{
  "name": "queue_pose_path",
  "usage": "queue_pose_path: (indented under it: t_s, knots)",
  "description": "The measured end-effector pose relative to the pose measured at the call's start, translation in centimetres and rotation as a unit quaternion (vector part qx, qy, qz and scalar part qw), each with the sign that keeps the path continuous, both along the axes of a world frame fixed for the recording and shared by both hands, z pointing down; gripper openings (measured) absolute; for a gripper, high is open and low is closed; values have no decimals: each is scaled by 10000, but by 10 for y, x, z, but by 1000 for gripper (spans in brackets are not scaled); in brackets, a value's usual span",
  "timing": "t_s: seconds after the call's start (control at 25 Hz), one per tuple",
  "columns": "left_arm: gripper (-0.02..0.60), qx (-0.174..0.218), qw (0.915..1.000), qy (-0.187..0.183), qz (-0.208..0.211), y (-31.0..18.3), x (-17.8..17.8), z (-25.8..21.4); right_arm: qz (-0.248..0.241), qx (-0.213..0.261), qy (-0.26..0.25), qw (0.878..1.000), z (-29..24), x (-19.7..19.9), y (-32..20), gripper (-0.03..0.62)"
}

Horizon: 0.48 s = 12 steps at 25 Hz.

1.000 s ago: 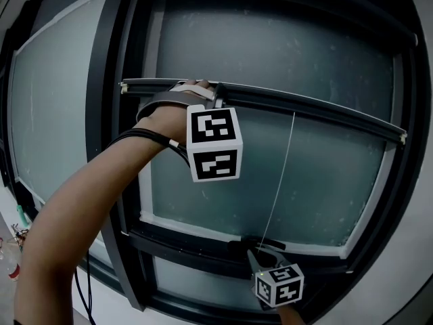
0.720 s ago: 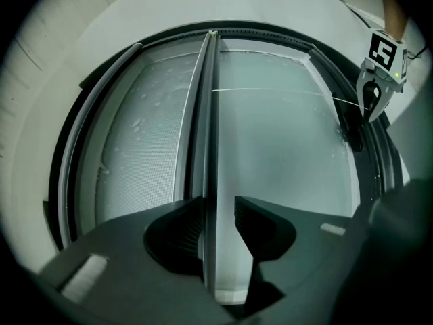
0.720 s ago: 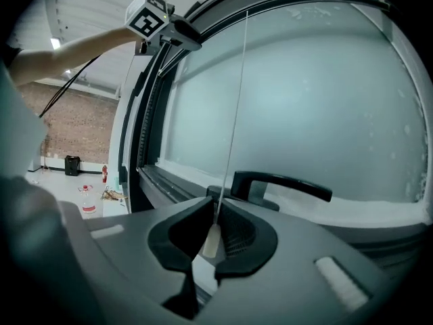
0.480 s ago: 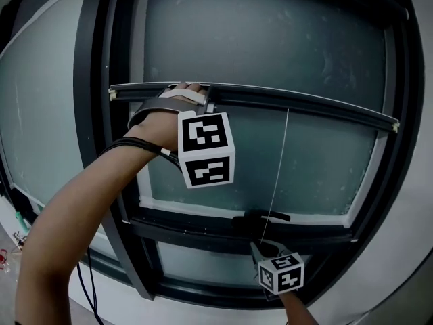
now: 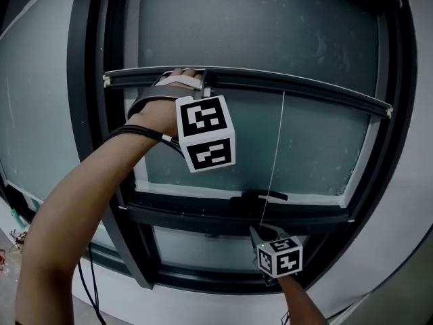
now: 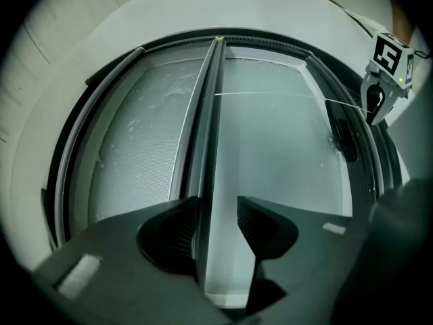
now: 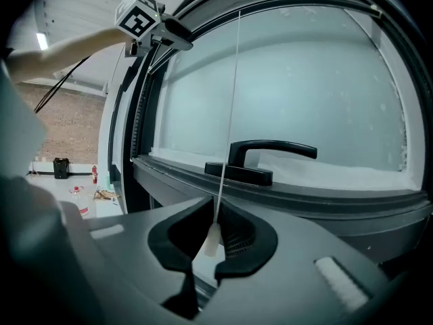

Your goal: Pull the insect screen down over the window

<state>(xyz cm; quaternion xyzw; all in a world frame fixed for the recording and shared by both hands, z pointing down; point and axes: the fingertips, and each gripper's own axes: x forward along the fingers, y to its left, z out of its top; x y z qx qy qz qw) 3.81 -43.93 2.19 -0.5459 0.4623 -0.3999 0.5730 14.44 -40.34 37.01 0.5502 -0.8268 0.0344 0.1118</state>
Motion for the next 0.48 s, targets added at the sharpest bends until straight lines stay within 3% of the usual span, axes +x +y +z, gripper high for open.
queue_pose_path:
  t_s: [0.32,0.48]
  knots:
    - [196,-67,10000,21,-2,5,-6,14,-27,-181,232,9996,16,-15,9,26]
    - [193,-169,9998,-111,-53,6,-4,48,-10,-411,438,9982,52,-10,11,26]
